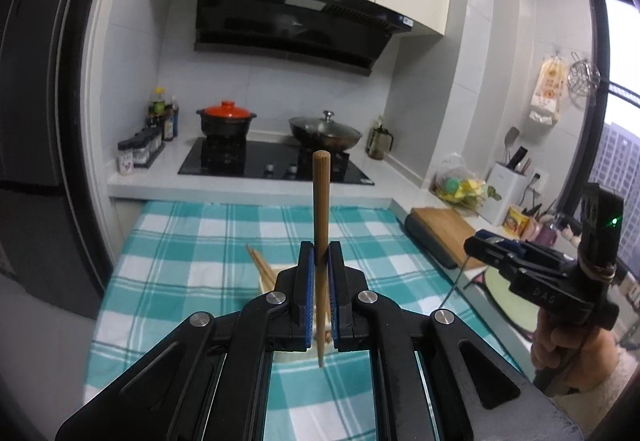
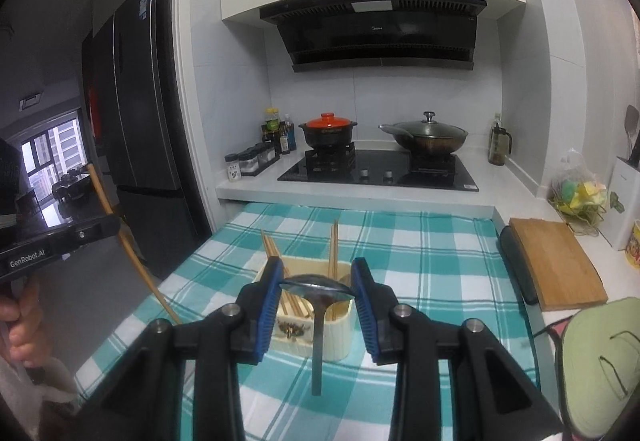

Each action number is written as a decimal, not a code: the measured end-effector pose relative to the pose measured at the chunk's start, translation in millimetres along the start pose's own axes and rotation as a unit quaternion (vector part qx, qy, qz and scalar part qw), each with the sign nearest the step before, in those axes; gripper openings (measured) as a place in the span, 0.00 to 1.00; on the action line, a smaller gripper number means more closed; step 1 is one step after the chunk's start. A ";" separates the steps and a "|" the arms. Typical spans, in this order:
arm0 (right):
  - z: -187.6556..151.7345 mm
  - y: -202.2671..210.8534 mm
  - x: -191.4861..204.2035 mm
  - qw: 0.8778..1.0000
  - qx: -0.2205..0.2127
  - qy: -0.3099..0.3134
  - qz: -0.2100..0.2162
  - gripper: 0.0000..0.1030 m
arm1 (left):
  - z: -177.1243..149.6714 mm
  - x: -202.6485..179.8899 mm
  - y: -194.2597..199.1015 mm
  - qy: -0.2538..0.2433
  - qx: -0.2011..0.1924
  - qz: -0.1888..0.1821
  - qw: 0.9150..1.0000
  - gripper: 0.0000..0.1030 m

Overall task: Organize utensils
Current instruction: 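Carry the spoon and chopstick over the cream box and lower them in with both grippers, then open both grippers and withdraw them from the cream box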

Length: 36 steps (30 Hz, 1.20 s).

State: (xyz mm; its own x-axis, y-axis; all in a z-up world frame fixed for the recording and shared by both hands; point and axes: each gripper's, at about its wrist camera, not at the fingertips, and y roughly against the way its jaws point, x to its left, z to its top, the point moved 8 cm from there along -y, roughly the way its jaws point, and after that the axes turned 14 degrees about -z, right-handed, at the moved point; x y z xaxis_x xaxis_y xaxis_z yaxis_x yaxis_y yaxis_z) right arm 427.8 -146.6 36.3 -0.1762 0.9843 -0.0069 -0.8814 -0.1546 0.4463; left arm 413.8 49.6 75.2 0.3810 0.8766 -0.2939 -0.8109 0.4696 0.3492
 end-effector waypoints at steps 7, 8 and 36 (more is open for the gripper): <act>40.1 -62.6 7.6 1.000 -0.014 -0.001 0.009 0.35 | 28.0 19.9 -75.2 0.010 -0.006 0.018 1.000 0.05; 40.3 -72.5 9.9 1.000 -0.014 0.002 0.011 0.35 | 24.1 24.9 -89.2 0.018 0.004 0.018 1.000 0.05; -33.3 -167.2 -9.8 0.992 0.114 -0.044 -0.010 0.48 | -70.5 27.7 -89.3 -0.088 0.079 0.132 0.984 0.96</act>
State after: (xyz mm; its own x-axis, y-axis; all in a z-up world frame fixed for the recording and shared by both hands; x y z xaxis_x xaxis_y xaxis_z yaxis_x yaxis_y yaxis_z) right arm 562.4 -133.2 -68.1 -0.1116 0.9922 0.0548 -0.7605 -0.1208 0.6380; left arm 465.5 24.5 -26.8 0.2484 0.9684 -0.0216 -0.8181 0.2216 0.5306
